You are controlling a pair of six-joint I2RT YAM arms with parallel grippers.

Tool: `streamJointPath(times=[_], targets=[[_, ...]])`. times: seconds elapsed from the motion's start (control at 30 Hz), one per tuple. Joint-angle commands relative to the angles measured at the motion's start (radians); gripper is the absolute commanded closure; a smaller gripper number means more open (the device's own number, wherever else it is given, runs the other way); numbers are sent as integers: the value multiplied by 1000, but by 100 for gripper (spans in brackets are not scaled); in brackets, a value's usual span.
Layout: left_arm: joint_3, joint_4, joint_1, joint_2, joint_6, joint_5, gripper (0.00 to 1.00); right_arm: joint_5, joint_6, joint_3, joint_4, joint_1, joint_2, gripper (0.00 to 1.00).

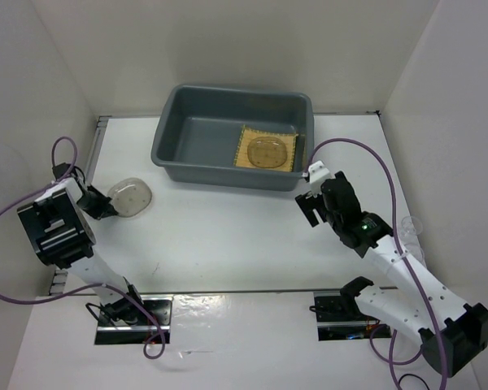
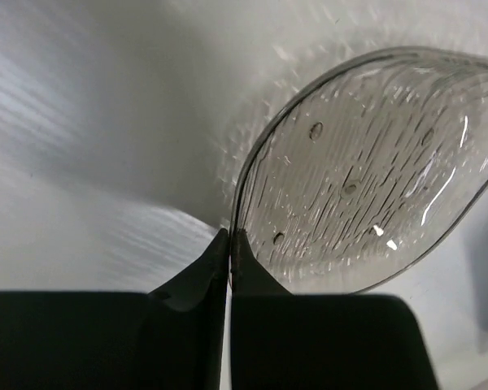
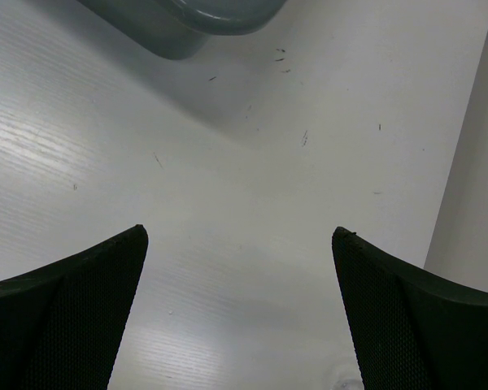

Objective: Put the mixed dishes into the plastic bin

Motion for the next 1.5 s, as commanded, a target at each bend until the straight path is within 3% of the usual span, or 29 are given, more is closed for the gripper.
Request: streamJointPath(times=[0.0,0.1,0.2,0.3,0.33,0.5,0.63,0.7,0.77,0.8,0.83,0.87,0.93,0.97,1.13,1.47], targets=[[7,19,-3,-5,-33,-52,100,7,7,-7,43,9,7,2],[71,-67,-3,-117,-168,-111,100,7,7,-7,43,9,16,2],[100,-35,-12,-311,-386,-60,100,7,7,-7,43,9,36,2],[223,-21,-57,-352,-510,-39,100,7,7,-7,43,9,36,2],[333,-21,-83,-329,-511,-23,100,20,7,-7,43,9,36,2],[697,-20,-175,-143,-402,162,100,121,53,-16,72,-10,15,2],[985,-116,-351,69,-253,248,100,185,62,-35,106,-45,-5,2],[1215,-228,-423,177,-204,273,100,212,62,-35,115,-59,-14,2],[1434,-343,-534,385,-132,273,100,221,73,-35,115,-71,-14,2],[1579,-480,-571,471,-110,273,100,221,73,-35,115,-80,-14,2],[1945,-550,-635,665,-95,273,100,221,73,-44,115,-80,-24,2],[2070,-564,-654,737,-95,324,100,221,73,-44,115,-80,-24,2],[1856,-497,-695,699,-107,316,100,221,73,-44,115,-80,-24,2],[1828,-497,-754,699,-69,279,100,221,73,-44,115,-80,-34,2],[2073,-581,-848,918,-107,251,100,221,73,-44,115,-90,-45,2],[2050,-494,-902,1069,-227,237,100,212,64,-44,115,-99,-54,2]])
